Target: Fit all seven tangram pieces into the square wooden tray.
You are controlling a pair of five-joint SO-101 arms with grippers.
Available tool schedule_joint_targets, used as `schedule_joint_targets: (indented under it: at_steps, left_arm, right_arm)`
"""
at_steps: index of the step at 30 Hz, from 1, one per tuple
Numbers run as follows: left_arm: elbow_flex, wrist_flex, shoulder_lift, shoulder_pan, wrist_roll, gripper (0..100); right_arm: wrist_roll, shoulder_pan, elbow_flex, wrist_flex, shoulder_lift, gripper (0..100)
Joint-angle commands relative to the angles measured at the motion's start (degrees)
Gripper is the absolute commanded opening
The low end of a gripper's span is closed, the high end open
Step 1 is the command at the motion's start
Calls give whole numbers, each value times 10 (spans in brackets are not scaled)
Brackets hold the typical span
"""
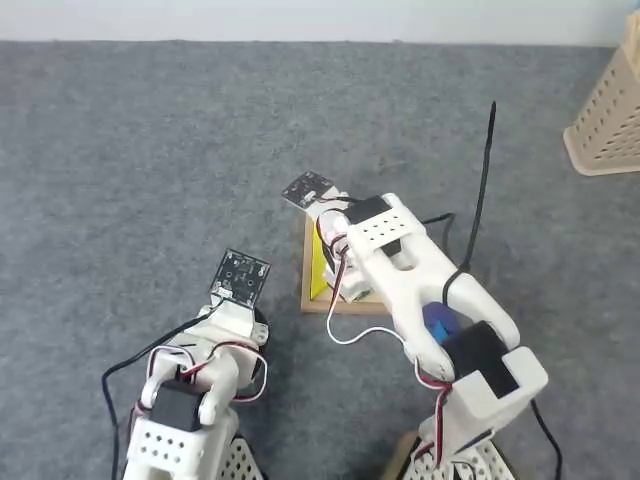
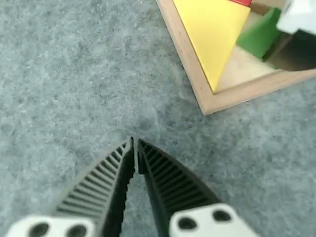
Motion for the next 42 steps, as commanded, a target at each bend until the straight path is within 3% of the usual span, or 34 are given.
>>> schedule_joint_targets:
  at_steps: [1,11,20,25,29,32,35,42]
  left_arm:
    - [-11,4,-11,2,4,12]
    - [-11,4,-11,2,4,12]
    - [-11,4,-11,2,4,12]
    - [-11,4,-11,2,4,12]
    - [-11,4,-11,2,4,12]
    - [-11,4,-11,2,4,12]
    - [-11,4,-11,2,4,12]
    - [-11,4,-11,2,4,12]
  right_arm:
    - [9,-5,-30,15,-20,13]
    - [10,1,-31,12,-23,197]
    - [4,89,-75,12,-24,199]
    - [3,95,-73,9,-24,199]
    - [-35,110,-74,-8,-24,195]
    - [-62,124,-73,-29,-18,134]
    - [-72,126,-69,-36,-17,90]
    - [-74,78,-54,-37,-4,91]
